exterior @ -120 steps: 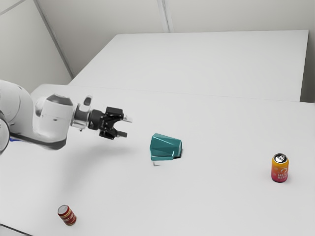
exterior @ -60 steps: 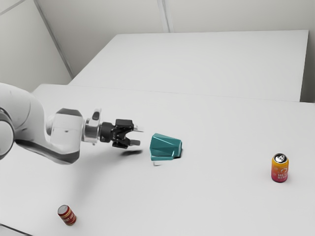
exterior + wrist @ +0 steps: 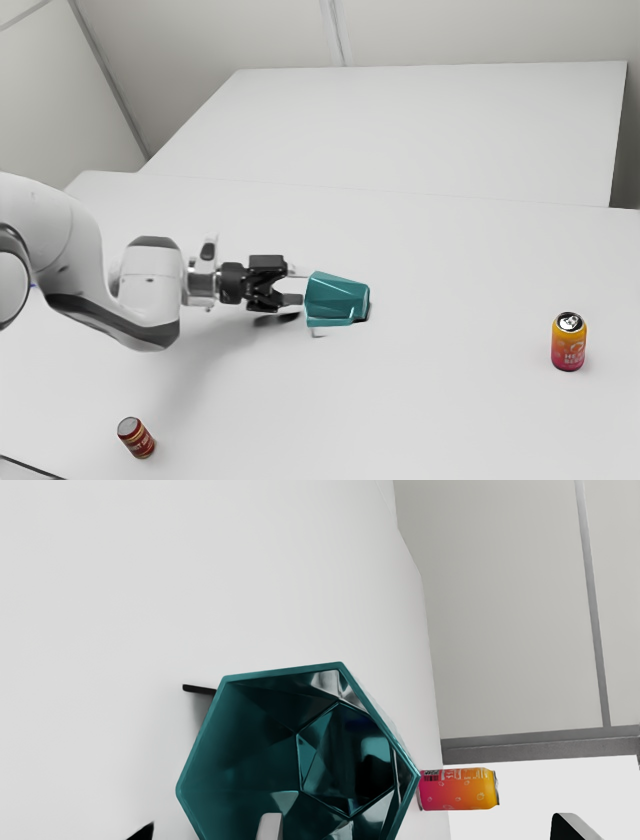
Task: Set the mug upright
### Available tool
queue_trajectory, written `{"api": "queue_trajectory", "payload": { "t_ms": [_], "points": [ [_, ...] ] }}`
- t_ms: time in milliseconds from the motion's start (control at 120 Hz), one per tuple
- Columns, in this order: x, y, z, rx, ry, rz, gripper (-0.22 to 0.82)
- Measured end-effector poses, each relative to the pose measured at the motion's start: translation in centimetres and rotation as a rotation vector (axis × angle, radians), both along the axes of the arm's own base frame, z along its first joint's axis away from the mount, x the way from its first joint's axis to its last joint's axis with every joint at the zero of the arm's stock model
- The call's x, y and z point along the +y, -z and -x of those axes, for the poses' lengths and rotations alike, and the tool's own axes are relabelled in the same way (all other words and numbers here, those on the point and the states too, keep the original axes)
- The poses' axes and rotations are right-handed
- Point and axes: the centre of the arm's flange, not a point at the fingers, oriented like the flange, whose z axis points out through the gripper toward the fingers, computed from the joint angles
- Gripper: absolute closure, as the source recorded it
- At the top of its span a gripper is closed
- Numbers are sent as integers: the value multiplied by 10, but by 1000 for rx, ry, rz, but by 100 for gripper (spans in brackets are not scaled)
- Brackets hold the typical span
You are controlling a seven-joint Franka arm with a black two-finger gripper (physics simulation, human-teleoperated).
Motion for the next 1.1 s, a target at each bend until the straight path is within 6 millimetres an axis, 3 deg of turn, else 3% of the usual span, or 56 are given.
{"api": "queue_trajectory", "payload": {
  "t_ms": [433, 500, 642, 742, 908, 1100],
  "points": [
    [-25, 7, -7, -23, -6, 21, 4],
    [-25, 7, -8, -24, -9, 21, 13],
    [-28, 7, -8, -26, -15, 27, 47],
    [-32, 7, -9, -25, -18, 33, 61],
    [-35, 6, -9, -24, -21, 31, 72],
    [-43, -3, -12, -37, -14, 25, 77]
  ]
}}
